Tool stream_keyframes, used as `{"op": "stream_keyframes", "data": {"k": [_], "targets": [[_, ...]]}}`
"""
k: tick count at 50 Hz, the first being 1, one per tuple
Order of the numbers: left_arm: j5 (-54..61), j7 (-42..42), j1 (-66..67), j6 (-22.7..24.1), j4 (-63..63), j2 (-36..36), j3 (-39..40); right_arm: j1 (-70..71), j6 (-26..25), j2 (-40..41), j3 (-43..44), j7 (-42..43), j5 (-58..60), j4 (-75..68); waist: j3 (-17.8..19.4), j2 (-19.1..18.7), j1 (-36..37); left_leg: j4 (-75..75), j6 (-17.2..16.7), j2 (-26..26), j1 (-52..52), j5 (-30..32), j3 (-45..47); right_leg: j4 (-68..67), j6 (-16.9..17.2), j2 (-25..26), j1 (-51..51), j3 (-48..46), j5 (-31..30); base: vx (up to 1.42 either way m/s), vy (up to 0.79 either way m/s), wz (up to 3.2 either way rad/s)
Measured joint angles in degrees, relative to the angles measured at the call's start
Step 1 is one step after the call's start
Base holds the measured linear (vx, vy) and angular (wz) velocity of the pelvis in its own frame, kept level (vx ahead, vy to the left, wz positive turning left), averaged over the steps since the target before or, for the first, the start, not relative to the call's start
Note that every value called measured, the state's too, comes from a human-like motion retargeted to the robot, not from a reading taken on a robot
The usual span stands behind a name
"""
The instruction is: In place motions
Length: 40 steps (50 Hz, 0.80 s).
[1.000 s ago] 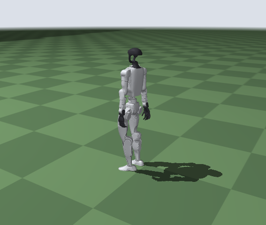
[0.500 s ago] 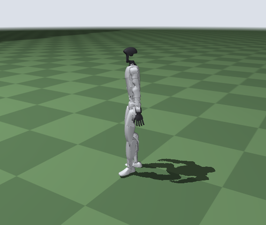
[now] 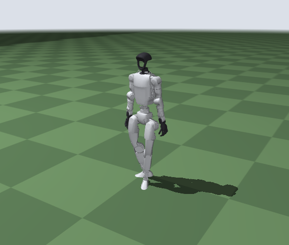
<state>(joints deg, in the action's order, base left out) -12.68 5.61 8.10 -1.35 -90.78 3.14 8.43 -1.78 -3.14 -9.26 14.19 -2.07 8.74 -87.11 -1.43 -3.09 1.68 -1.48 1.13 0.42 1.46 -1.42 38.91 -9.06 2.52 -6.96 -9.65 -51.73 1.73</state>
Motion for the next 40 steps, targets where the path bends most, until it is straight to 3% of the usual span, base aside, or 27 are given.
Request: {"op": "stream_keyframes", "data": {"k": [2, 5, 6, 8, 12, 16, 19, 20, 22, 23, 25, 27, 32, 35, 40], "targets": [[-0.83, -0.52, -1.43, -0.51, 0.42, 0.37, -1.25, -0.36, 0.05, -0.07, -0.37, -0.45, 0.28, 0.66, 0.82, -1.8, -0.14, 0.51, 0.38, 1.93, -0.14, 0.08, -1.98, -5.65, -1.74, -1.69, 0.54, 0.63, -2.97, -0.02, 0.33, 1.3], [-1.58, -1.87, -3.14, -0.43, 2.26, 0.66, -2.88, -0.11, -0.14, -0.68, -1.45, 0.15, 1.0, 0.2, 1.65, -4.68, -0.65, 0.92, 0.62, 4.79, -0.59, 0.37, -5.32, -17.52, -7.25, -4.32, 4.48, 6.68, -4.07, -0.02, 0.26, 1.16], [-1.88, -2.64, -3.41, -0.41, 3.07, 0.94, -3.34, -0.1, -0.3, -0.79, -1.86, 0.28, 1.56, -0.17, 1.24, -4.8, -0.66, 0.76, 0.76, 4.83, -1.0, 0.56, -5.85, -20.54, -7.2, -4.8, 6.54, 10.16, -3.76, 0.04, 0.25, 0.97], [-2.68, -4.07, -3.98, -0.48, 4.57, 1.57, -4.08, -0.12, -0.7, -0.78, -2.38, 0.43, 2.61, -0.88, 0.09, -4.73, -1.07, 0.37, 1.02, 4.57, -2.09, 0.98, -7.07, -24.84, -6.14, -3.68, 11.51, 19.67, -3.07, 0.05, 0.14, 1.03], [-3.79, -4.76, -5.77, -0.21, 6.45, 2.8, -4.64, 0.33, -0.9, 0.05, -2.96, 0.43, 2.05, -1.49, -0.28, -4.11, -2.72, 0.86, 1.14, 4.58, -4.58, 1.73, -11.05, -23.69, -3.37, 3.65, 17.46, 36.09, -0.68, -0.02, 0.04, 1.21], [-3.55, -5.12, -6.96, -0.11, 7.42, 4.18, -5.7, 0.41, -0.36, 1.21, -4.17, 0.02, 1.36, -0.53, 0.77, -1.85, -4.43, 1.51, 0.99, 3.02, -5.8, 2.12, -14.73, -13.9, -1.58, 6.94, 17.9, 45.13, 2.06, -0.03, -0.04, 1.14], [-4.36, -5.26, -7.63, -0.86, 6.84, 4.92, -6.39, 0.28, -0.01, 1.66, -5.1, -0.02, 2.16, -0.2, 1.34, 1.04, -5.82, 1.3, 1.22, -0.51, -5.62, 2.33, -17.29, -4.64, 1.64, 7.53, 17.19, 51.59, 2.76, 0.03, -0.06, 1.35], [-4.73, -5.23, -7.78, -1.2, 6.38, 5.03, -6.55, 0.2, 0.06, 1.71, -5.37, 0.04, 2.58, -0.31, 1.55, 2.13, -6.26, 1.22, 1.31, -1.96, -5.35, 2.38, -18.18, -1.48, 3.06, 7.04, 16.69, 52.46, 2.49, 0.07, -0.08, 1.5], [-5.03, -5.38, -7.8, -1.93, 5.01, 5.01, -6.89, 0.05, -0.05, 1.71, -5.62, 0.11, 3.8, -1.1, 1.95, 3.93, -6.78, 1.26, 1.41, -4.49, -4.44, 2.36, -20.35, 3.44, 2.84, 5.75, 15.39, 51.08, -3.19, 0.09, -0.07, 1.36], [-4.94, -5.6, -7.69, -2.31, 4.21, 4.95, -7.06, -0.03, -0.16, 1.67, -5.73, 0.04, 4.47, -1.66, 1.9, 4.7, -6.39, 1.38, 1.35, -5.41, -4.11, 2.27, -21.16, 4.38, 2.74, 6.03, 14.66, 53.27, -3.02, 0.11, -0.06, 0.77], [-4.74, -5.95, -7.49, -2.89, 2.63, 4.73, -7.32, 0.13, -0.49, 1.57, -5.54, -0.54, 5.7, -2.88, 1.79, 5.33, -3.35, 1.77, 1.18, -5.83, -3.89, 1.88, -21.02, 4.38, 3.26, 1.85, 12.83, 37.17, -1.66, 0.1, -0.04, 0.21], [-4.05, -4.85, -6.88, -2.77, 1.83, 3.84, -7.26, 0.54, -0.9, 1.34, -5.14, -0.86, 6.51, -2.96, 2.59, 5.04, -1.77, 2.16, 1.24, -5.96, -3.47, 1.58, -22.07, 5.17, 3.73, 4.15, 12.14, 47.64, -2.07, 0.01, -0.05, 0.09], [-2.43, -2.91, -3.69, -0.88, 0.39, 2.15, -5.32, 1.52, -0.92, 1.03, -5.43, 0.75, 7.48, 0.21, 2.6, 3.68, -0.62, 1.97, 0.65, -5.28, -2.81, 0.75, -21.42, 5.74, 3.22, 4.04, 11.55, 44.26, -2.3, 0.07, -0.05, 0.01], [-3.09, -2.41, -1.98, -1.84, -2.01, 1.88, -4.2, 1.24, -0.3, 1.48, -5.17, 1.25, 6.41, 2.17, 0.8, 2.86, -3.05, 1.97, 0.05, -4.99, -3.77, 0.75, -22.86, 5.94, 2.59, 4.7, 12.1, 44.16, -2.28, 0.09, -0.08, 0.41], [-1.8, -1.51, -2.37, -3.08, -5.02, 2.63, -3.96, 1.58, 0.67, 2.06, -4.9, 0.2, 3.87, 3.43, 1.28, 2.39, -3.22, 2.11, -0.73, -4.1, -3.22, -0.03, -22.31, 5.74, 1.75, 5.53, 11.85, 44.34, -2.41, 0.0, -0.13, -0.02]]}}
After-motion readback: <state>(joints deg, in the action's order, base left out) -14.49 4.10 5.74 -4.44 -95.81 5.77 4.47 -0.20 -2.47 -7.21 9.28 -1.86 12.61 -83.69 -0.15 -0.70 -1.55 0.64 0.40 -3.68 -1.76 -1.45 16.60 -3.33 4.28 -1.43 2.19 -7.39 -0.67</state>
